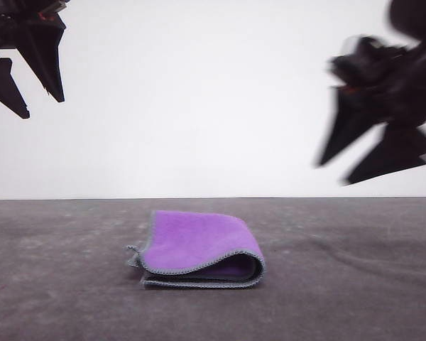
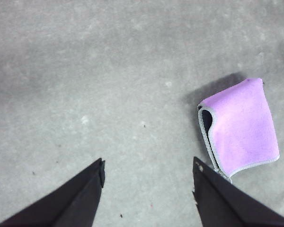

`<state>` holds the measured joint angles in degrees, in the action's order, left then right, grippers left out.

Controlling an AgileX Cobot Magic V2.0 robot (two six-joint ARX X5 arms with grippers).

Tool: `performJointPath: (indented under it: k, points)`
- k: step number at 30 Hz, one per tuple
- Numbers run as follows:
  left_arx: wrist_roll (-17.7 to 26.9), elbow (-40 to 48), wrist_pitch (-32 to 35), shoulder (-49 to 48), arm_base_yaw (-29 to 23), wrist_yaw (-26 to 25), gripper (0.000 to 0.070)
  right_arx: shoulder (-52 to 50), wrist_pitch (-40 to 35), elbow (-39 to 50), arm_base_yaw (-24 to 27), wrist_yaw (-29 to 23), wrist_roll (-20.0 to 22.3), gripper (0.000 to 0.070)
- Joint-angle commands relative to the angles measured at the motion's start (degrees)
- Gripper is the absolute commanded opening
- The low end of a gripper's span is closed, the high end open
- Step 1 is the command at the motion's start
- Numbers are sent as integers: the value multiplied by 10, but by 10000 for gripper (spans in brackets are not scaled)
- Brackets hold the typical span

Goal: Fold clothes

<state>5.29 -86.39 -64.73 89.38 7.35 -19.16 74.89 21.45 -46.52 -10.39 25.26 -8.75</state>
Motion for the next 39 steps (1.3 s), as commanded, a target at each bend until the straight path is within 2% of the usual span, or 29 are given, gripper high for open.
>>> performJointPath:
  k: [1, 5, 11, 12, 13, 14, 15, 17, 21, 24, 35, 39]
  points:
    - [7, -7, 2, 2, 0, 2, 354, -19, 34, -8, 18, -37, 57, 291]
    - [9, -7, 2, 2, 0, 2, 354, -67, 86, -8, 63, -66, 87, 291]
    - [9, -7, 2, 2, 0, 2, 352, -100, 100, -8, 88, -65, 91, 281]
    - [9, -7, 1, 2, 0, 2, 322, -100, 101, -8, 88, -64, 92, 195]
    - [11, -7, -1, 2, 0, 2, 240, -100, 102, -8, 88, -64, 94, 105]
    - [14, -7, -3, 2, 0, 2, 98, -100, 103, -8, 88, -63, 98, 10]
    - [17, -7, -5, 2, 0, 2, 44, -100, 103, -8, 88, -63, 99, 4]
    - [19, -7, -4, 2, 0, 2, 7, -100, 102, -8, 87, -62, 100, 6]
    - [12, -7, 0, 2, 1, 2, 13, -100, 90, -8, 87, -62, 99, 6]
    - [0, -7, -3, 2, 1, 2, 17, -100, 87, -8, 87, -58, 75, 6]
    - [0, -7, 2, 2, 1, 2, 17, -100, 73, -8, 87, -58, 75, 6]
    - [43, -4, 14, -2, -5, 3, 17, -100, 73, -8, 87, -58, 75, 6]
